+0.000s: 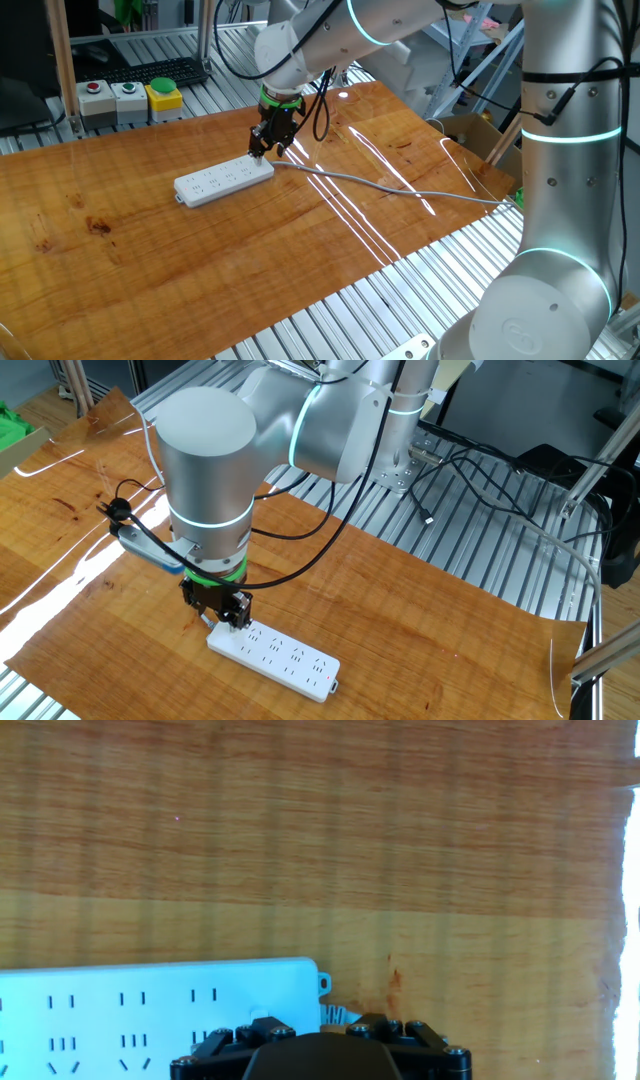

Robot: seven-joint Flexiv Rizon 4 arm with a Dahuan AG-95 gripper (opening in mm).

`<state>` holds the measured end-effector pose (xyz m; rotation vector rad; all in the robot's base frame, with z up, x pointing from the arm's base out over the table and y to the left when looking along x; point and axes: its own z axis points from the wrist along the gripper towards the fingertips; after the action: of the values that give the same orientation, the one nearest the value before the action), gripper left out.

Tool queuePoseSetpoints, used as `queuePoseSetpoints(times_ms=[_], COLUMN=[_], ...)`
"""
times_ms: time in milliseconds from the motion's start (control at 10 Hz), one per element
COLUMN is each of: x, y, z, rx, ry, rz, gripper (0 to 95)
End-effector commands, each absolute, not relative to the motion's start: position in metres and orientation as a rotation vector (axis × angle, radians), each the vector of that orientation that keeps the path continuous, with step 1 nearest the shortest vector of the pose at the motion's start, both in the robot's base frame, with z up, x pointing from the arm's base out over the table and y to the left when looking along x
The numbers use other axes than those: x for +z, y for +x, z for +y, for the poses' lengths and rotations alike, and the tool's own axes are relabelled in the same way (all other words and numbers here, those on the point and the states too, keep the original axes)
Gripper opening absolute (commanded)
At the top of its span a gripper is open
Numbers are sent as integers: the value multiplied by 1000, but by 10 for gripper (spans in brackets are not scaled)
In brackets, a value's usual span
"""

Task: Turn off the power strip by pressing the button

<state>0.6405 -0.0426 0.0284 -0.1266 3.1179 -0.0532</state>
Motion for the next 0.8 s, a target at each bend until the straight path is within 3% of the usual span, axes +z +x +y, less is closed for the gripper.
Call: queuePoseSetpoints(times_ms=[100, 200, 800], x=[21, 10, 18], y=[637, 636, 636], z=[-42, -42, -46], rx=[-37, -32, -27], ry=[-126, -125, -110], rz=[3115, 3102, 3137], gripper=[570, 570, 570])
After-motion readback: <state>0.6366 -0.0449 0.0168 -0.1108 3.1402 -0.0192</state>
